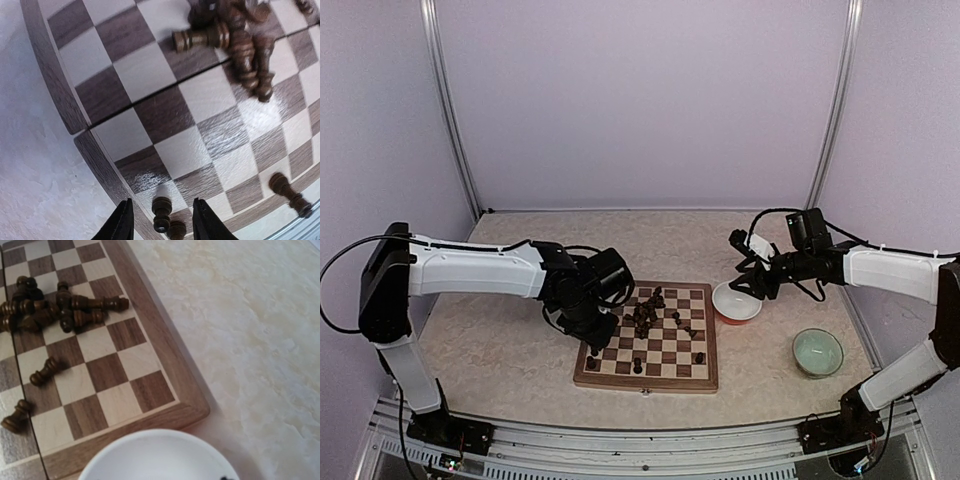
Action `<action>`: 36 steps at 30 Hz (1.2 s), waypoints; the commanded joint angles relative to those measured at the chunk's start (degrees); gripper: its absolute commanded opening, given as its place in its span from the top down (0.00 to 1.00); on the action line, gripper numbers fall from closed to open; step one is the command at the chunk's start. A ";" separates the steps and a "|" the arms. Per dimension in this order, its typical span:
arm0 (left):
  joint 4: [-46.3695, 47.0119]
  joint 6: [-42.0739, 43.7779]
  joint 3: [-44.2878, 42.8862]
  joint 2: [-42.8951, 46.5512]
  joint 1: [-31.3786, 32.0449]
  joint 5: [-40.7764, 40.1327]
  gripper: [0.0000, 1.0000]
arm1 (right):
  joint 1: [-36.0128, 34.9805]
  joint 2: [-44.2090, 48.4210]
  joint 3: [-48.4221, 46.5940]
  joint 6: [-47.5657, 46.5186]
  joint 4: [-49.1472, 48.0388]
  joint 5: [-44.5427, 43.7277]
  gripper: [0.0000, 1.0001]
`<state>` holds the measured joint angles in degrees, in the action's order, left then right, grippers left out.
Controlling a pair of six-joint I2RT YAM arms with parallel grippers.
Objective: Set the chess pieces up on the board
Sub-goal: Place the pawn at h7, then pick up the pawn from the chessboard.
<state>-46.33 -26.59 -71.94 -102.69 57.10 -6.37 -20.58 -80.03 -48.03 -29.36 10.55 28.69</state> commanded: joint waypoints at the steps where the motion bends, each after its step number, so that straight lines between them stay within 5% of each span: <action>1: -1.96 1.18 -6.93 2.08 -0.25 -3.85 0.55 | -0.60 0.31 -1.10 -0.51 0.63 -0.23 0.49; 19: 6.20 6.11 -23.34 -14.67 -2.63 -1.90 0.59 | -0.69 1.28 -0.74 -1.29 0.43 -2.23 0.49; 36: 7.79 6.55 -22.46 -18.89 -4.83 0.76 0.75 | -0.69 0.32 -0.84 -2.01 0.88 -2.30 0.49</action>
<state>-39.97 -20.73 -94.17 -120.49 52.88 -7.20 -20.62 -80.03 -48.03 -30.85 10.68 26.55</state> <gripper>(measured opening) 0.278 0.507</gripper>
